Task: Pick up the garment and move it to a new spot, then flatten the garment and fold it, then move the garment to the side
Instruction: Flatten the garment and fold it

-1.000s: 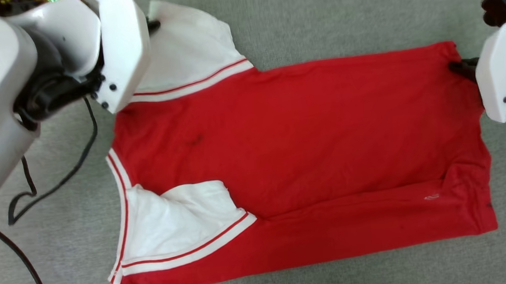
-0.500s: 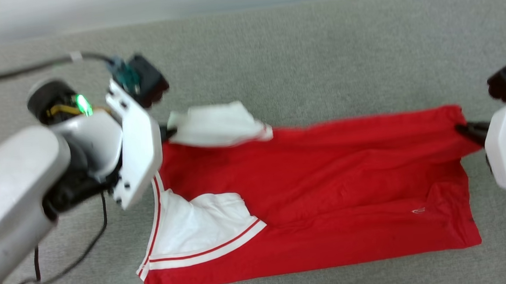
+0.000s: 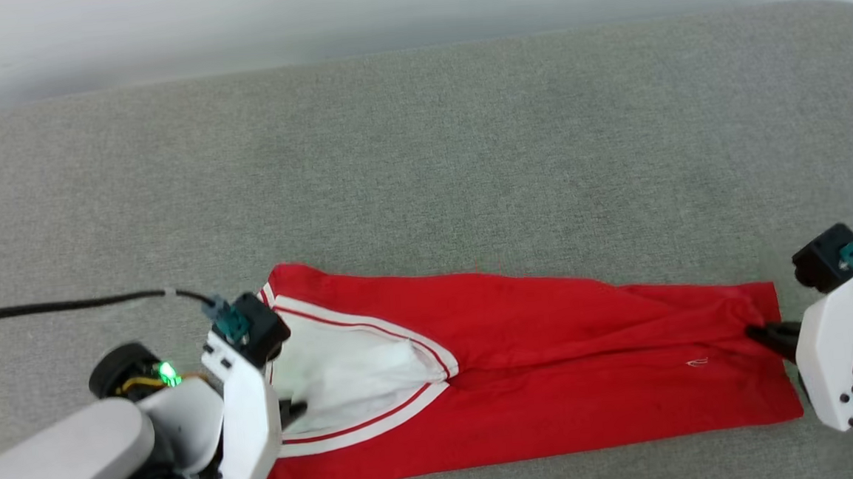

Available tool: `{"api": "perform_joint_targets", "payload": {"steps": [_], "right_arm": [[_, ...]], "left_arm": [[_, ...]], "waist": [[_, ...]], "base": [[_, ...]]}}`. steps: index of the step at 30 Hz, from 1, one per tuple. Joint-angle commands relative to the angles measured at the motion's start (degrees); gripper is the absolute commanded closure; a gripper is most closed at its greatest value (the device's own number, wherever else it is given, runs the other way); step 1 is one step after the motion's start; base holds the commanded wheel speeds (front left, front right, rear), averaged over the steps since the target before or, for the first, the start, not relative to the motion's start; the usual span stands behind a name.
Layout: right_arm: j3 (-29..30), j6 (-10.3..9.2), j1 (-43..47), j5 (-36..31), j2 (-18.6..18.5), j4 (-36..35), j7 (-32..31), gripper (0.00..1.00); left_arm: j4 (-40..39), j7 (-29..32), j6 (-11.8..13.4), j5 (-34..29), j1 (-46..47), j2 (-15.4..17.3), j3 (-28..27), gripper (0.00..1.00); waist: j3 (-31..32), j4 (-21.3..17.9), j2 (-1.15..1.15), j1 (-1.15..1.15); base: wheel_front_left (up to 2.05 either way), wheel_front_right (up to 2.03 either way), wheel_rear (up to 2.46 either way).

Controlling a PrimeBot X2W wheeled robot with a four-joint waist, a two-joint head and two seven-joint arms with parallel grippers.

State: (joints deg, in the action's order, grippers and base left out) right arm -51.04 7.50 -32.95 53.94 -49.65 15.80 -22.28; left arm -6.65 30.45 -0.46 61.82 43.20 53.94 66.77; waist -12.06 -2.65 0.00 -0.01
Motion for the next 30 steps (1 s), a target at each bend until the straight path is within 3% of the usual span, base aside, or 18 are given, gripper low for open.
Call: {"api": "perform_joint_targets", "payload": {"steps": [1,8,9,10,11,15,18,25,30], "right_arm": [[-0.21,-0.02,1.22,-0.12,0.80,0.49,0.42,1.00],[-0.70,-0.03,2.63,-0.37,4.16,4.85,1.80,1.00],[-0.64,-0.03,2.43,-0.32,4.52,5.31,1.86,0.64],[-0.38,-0.03,2.04,-0.17,4.77,5.53,2.13,0.00],[0.06,-0.03,1.49,-0.17,4.87,5.45,2.77,0.00],[1.28,-0.02,0.07,-0.49,3.69,3.12,4.68,0.00],[3.05,-0.02,-0.06,0.09,2.50,0.66,6.48,0.00],[10.82,-0.02,2.78,2.60,0.03,-1.29,9.95,0.00],[15.83,-0.02,6.50,5.94,0.75,0.99,10.54,0.00]], "left_arm": [[-0.11,-0.62,0.48,0.57,-1.63,0.18,0.44,1.00],[3.83,-3.29,0.57,1.36,-5.47,-1.69,1.70,1.00],[4.54,-3.72,0.66,1.07,-5.46,-1.99,1.64,1.00],[4.92,-4.41,0.74,0.87,-5.35,-2.30,1.38,0.58],[5.12,-5.35,0.84,0.54,-5.16,-2.52,0.98,0.00],[4.05,-9.63,1.94,-1.02,-4.82,-1.73,-0.77,0.00],[2.48,-14.66,4.42,-2.37,-5.74,-0.88,-2.81,0.00],[2.22,-31.50,14.10,-7.58,-8.33,-1.48,-8.75,0.00],[4.05,-42.58,21.77,-10.97,-11.51,-3.82,-12.12,0.00]], "waist": [[-0.56,-0.27,0.00,0.01],[-1.60,-0.71,0.00,0.01],[-1.58,-0.75,0.00,0.01],[-1.50,-0.85,0.00,0.01],[-1.34,-0.98,0.00,0.01],[-0.47,-1.42,0.00,0.01],[-0.01,-1.69,0.00,0.01],[-0.34,-1.49,0.00,0.01],[-1.06,-1.13,0.00,0.01]], "base": [[0.00,0.00,0.00],[0.00,0.00,0.00],[0.00,0.00,0.00],[0.00,0.00,0.00],[0.00,0.00,0.00],[0.00,0.00,0.00],[0.00,0.00,0.00],[0.00,0.00,0.00],[0.00,0.00,0.00]]}}
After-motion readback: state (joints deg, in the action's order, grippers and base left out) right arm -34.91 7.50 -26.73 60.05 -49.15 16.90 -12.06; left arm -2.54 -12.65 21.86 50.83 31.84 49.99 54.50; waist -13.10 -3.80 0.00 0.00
